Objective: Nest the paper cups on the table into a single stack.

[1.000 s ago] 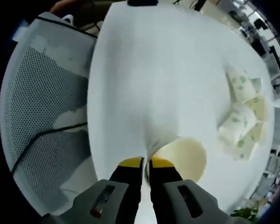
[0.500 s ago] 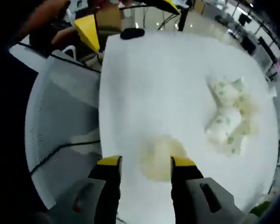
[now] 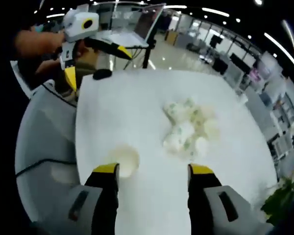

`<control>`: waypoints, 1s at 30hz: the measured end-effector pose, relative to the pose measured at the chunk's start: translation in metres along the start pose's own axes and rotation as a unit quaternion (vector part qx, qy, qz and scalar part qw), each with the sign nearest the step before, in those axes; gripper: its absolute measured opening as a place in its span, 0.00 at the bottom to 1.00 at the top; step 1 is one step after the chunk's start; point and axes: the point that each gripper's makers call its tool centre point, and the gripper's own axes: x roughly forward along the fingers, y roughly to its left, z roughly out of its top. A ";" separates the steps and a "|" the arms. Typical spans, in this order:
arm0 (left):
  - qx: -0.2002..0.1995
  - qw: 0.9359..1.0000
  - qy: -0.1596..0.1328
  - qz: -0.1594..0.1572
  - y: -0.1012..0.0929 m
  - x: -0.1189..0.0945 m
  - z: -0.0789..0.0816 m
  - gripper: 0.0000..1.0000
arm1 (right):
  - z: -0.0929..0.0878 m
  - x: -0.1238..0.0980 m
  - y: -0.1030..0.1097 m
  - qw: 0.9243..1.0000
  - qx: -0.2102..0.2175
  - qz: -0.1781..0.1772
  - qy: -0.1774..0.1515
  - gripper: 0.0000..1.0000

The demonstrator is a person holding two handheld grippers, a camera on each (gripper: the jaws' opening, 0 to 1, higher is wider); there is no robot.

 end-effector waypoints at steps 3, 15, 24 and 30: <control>-0.001 1.000 -0.001 -0.001 -0.001 0.001 -0.001 0.99 | -0.004 -0.008 -0.006 0.999 0.023 -0.017 -0.033 0.59; -0.015 1.000 -0.022 -0.006 -0.003 -0.004 -0.009 0.99 | -0.020 -0.036 -0.017 0.968 0.159 -0.042 -0.190 0.89; -0.018 0.999 -0.032 0.009 0.000 -0.011 -0.028 0.99 | -0.035 -0.050 -0.018 0.954 0.173 -0.060 -0.238 1.00; -0.023 0.999 -0.037 0.014 0.000 -0.012 -0.026 0.99 | -0.045 -0.050 -0.018 0.957 0.170 -0.064 -0.226 1.00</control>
